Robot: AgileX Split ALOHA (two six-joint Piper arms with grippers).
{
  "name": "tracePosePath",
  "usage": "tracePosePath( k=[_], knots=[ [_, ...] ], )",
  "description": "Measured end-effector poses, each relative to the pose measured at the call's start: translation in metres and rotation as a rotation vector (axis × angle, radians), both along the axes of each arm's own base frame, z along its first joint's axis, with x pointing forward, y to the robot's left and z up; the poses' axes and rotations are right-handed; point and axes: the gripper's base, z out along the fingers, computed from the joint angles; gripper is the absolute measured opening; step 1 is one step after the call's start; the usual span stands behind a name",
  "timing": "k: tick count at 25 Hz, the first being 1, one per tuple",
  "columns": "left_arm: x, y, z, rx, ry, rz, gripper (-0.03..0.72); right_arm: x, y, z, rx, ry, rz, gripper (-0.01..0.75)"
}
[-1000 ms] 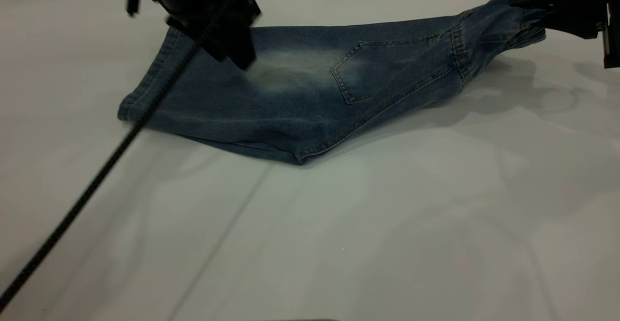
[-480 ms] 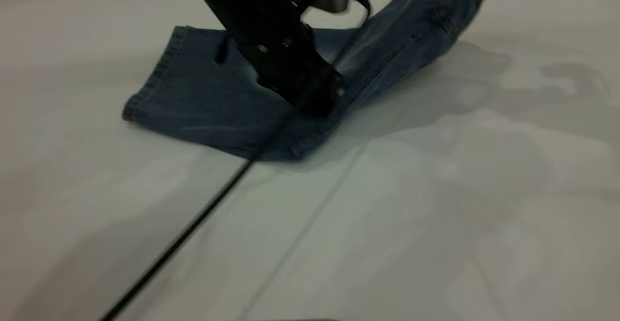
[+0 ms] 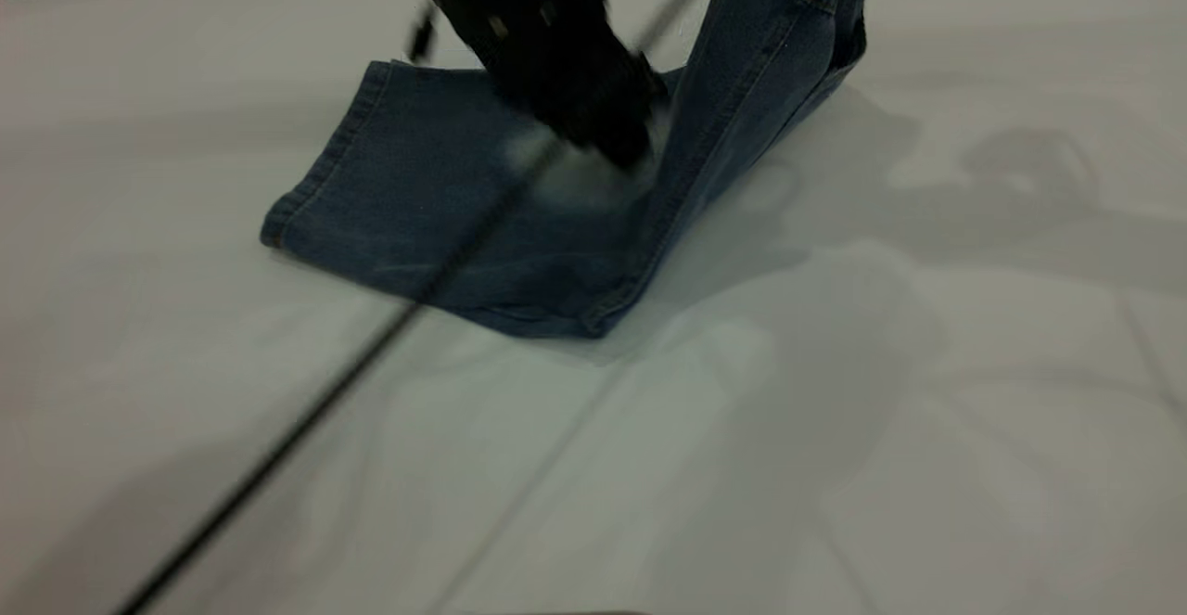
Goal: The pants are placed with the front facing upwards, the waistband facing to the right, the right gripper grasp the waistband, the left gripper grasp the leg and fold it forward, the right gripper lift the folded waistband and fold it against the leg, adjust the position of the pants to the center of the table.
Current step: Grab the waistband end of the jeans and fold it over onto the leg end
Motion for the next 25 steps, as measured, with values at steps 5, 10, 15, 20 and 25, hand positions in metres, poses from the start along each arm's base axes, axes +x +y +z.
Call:
tracePosePath(
  k=[5,10,15,20,25],
  knots=[
    [0.017,0.051,0.042,0.024,-0.039,0.054,0.323,-0.002,0.001,0.004,-0.004,-0.014,0.011,0.090],
    [0.029,0.111,0.038,0.079,0.062,0.137,0.323,-0.003,0.013,0.008,-0.005,-0.056,0.050,0.090],
    [0.029,0.128,0.023,0.106,0.153,0.156,0.323,-0.005,0.041,0.016,-0.007,-0.130,0.130,0.090],
    [0.029,0.127,-0.007,0.127,0.219,0.150,0.323,-0.002,0.070,0.027,-0.042,-0.201,0.162,0.090],
    [0.031,0.127,-0.037,0.144,0.252,0.157,0.323,-0.003,0.090,0.024,-0.112,-0.219,0.144,0.090]
  ],
)
